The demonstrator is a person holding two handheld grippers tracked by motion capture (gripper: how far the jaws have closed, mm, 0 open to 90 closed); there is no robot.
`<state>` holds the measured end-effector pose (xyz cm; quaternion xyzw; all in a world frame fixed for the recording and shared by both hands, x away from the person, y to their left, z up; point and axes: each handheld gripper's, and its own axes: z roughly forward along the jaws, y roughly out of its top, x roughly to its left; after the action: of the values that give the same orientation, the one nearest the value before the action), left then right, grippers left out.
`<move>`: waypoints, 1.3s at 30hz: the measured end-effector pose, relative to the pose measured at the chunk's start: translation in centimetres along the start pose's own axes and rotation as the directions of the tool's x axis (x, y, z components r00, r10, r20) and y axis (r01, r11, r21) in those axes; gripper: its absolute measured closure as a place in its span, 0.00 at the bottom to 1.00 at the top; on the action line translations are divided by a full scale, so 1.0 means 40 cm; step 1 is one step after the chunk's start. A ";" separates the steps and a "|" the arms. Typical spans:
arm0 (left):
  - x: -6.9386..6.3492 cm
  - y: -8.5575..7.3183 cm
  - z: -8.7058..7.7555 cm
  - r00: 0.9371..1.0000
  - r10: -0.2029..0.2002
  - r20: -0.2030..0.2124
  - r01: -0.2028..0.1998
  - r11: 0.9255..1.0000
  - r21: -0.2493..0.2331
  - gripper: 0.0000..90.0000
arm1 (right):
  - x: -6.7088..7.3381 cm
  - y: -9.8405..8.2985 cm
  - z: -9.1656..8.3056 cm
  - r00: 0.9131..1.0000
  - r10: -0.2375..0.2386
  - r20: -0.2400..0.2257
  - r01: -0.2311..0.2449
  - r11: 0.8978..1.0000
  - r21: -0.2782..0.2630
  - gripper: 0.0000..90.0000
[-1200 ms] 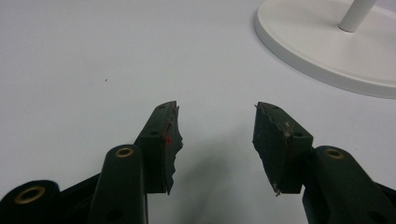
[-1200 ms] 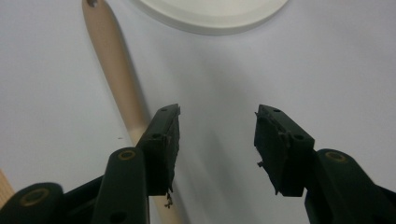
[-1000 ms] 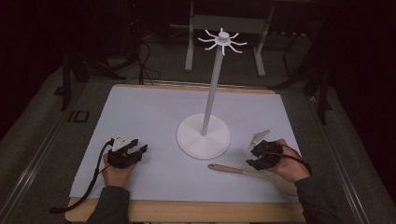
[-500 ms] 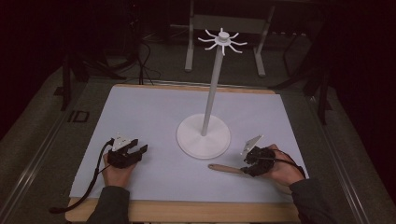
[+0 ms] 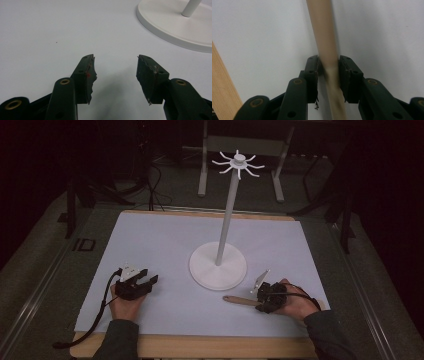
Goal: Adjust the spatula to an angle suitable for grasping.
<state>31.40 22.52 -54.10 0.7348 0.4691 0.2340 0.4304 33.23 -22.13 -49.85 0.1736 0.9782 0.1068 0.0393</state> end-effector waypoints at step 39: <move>0.001 0.000 0.001 1.000 -0.006 0.000 0.006 1.000 0.002 0.54 | -0.083 -0.092 -0.089 0.945 0.308 0.111 -0.276 0.932 -0.234 0.85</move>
<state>31.45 22.54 -54.11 0.7338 0.4716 0.2322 0.4303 34.73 -27.34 -47.08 0.3193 0.9186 0.2036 0.1128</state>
